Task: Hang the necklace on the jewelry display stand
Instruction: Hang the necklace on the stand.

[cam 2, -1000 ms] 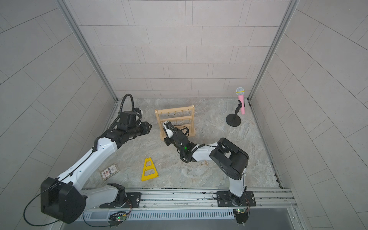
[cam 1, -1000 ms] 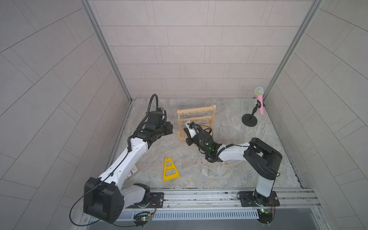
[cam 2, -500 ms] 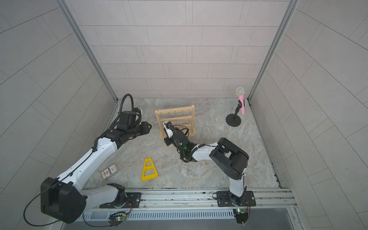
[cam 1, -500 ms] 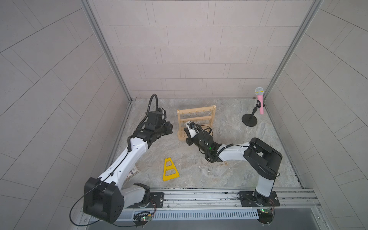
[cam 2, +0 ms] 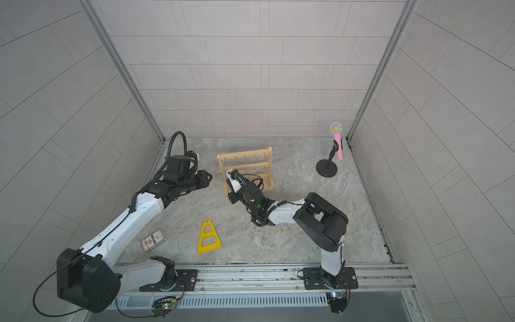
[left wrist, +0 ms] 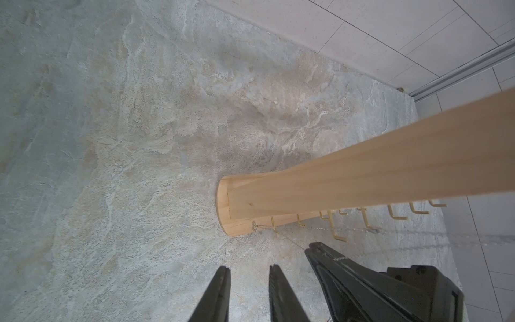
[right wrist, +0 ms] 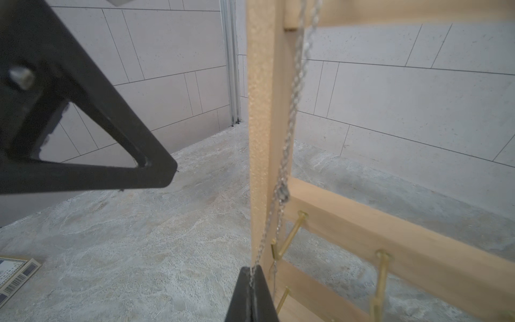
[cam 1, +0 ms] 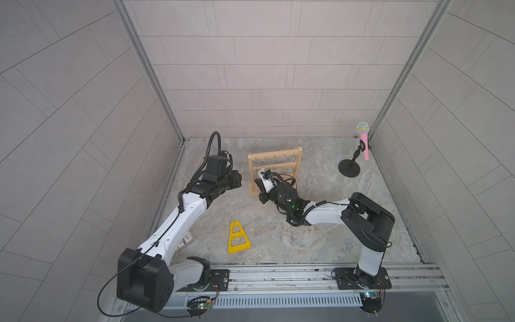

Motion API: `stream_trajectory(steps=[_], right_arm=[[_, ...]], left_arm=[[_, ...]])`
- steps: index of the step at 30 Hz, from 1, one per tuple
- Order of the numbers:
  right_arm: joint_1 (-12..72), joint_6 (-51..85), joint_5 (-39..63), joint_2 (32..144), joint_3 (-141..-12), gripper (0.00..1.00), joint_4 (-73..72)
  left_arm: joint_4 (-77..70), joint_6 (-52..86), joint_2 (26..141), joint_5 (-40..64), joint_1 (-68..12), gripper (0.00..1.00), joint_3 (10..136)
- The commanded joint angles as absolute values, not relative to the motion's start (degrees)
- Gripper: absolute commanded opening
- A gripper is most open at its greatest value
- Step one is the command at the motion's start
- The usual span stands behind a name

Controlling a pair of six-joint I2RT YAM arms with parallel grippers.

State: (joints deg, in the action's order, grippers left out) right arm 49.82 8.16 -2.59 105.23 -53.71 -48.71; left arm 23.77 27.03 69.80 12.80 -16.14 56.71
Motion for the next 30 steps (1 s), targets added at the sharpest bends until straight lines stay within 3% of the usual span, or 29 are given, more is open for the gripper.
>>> stream_trajectory(steps=[1,30], right_arm=[[49.97,8.0,-2.29,106.0,-55.37,0.03,-48.14],[48.97,6.59,-5.23,106.3,-54.41,0.03,-46.67]], left_arm=[[22.9,26.98,69.75,12.88,-15.66,0.29,56.1],[22.75,27.07,69.75,12.93,-15.43,0.29,55.9]])
